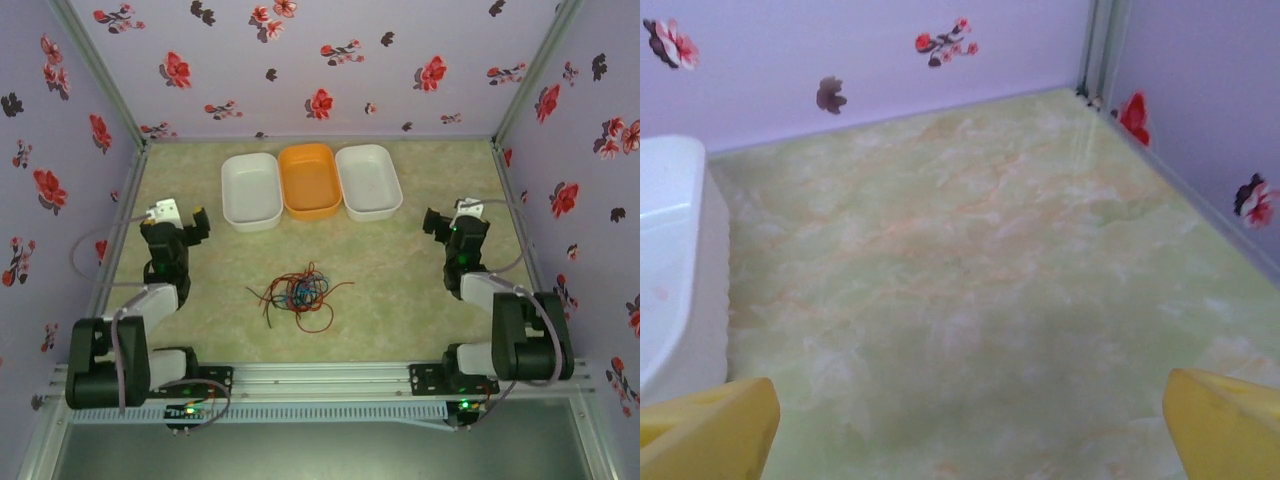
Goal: Untangle the cables
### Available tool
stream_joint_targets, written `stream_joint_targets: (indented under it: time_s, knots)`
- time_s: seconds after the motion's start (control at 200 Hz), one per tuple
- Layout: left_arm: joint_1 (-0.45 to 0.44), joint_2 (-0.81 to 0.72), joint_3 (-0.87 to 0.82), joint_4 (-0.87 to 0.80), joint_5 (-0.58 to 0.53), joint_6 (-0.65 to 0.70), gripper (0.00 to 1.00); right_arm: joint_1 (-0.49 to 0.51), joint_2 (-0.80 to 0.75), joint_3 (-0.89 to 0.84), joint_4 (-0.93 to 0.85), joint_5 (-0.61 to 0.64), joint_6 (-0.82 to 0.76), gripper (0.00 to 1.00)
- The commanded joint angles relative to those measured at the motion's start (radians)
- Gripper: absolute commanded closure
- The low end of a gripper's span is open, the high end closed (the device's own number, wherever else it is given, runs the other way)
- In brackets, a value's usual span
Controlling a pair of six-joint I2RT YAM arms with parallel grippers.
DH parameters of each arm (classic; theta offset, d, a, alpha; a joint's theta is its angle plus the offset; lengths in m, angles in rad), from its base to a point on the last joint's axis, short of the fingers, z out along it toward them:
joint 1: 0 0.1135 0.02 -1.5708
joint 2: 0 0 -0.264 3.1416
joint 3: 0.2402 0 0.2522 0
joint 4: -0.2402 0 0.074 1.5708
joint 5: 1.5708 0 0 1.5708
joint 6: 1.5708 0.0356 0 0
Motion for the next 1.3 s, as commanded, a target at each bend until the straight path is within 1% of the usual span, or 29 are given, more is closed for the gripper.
stream_joint_targets:
  time_s: [0.0, 0.115, 0.195, 0.265, 0.375, 0.54, 0.645, 0.74, 0.825, 0.985, 1.13, 1.16, 1.295]
  knots:
    - [0.001, -0.067, 0.049, -0.122, 0.008, -0.112, 0.0, 0.017, -0.076, 0.057, -0.176, 0.104, 0.036, 0.01]
    - [-0.062, -0.109, 0.11, -0.252, 0.009, -0.155, 0.0, 0.028, -0.137, 0.116, -0.351, 0.156, 0.125, 0.01]
    - [-0.144, -0.122, 0.15, -0.331, -0.004, -0.168, 0.0, 0.043, -0.158, 0.16, -0.456, 0.152, 0.178, 0.01]
    - [-0.232, -0.127, 0.17, -0.379, -0.061, -0.171, 0.0, 0.069, -0.162, 0.196, -0.513, 0.148, 0.196, 0.01]
    - [-0.344, -0.139, 0.199, -0.45, -0.106, -0.164, 0.0, 0.113, -0.137, 0.268, -0.604, 0.148, 0.227, 0.01]
    - [-0.432, -0.186, 0.206, -0.523, -0.111, -0.2, 0.0, 0.169, -0.064, 0.366, -0.69, 0.134, 0.284, 0.01]
    - [-0.462, -0.207, 0.194, -0.561, -0.13, -0.21, 0.0, 0.213, -0.009, 0.431, -0.749, 0.14, 0.293, 0.01]
    - [-0.487, -0.217, 0.176, -0.582, -0.131, -0.25, 0.0, 0.259, 0.009, 0.454, -0.78, 0.155, 0.303, 0.01]
    - [-0.525, -0.219, 0.155, -0.566, -0.131, -0.285, 0.0, 0.302, 0.012, 0.46, -0.794, 0.153, 0.318, 0.01]
    - [-0.613, -0.164, 0.139, -0.527, -0.131, -0.285, 0.0, 0.379, 0.05, 0.511, -0.872, 0.165, 0.356, 0.01]
    - [-0.699, -0.057, 0.195, -0.584, -0.112, -0.251, 0.0, 0.453, 0.083, 0.542, -0.951, 0.18, 0.403, 0.01]
    - [-0.714, -0.032, 0.208, -0.589, -0.097, -0.241, 0.0, 0.464, 0.087, 0.544, -0.964, 0.181, 0.416, 0.01]
    - [-0.758, 0.076, 0.258, -0.589, 0.043, -0.177, 0.0, 0.502, 0.093, 0.525, -0.99, 0.144, 0.471, 0.01]
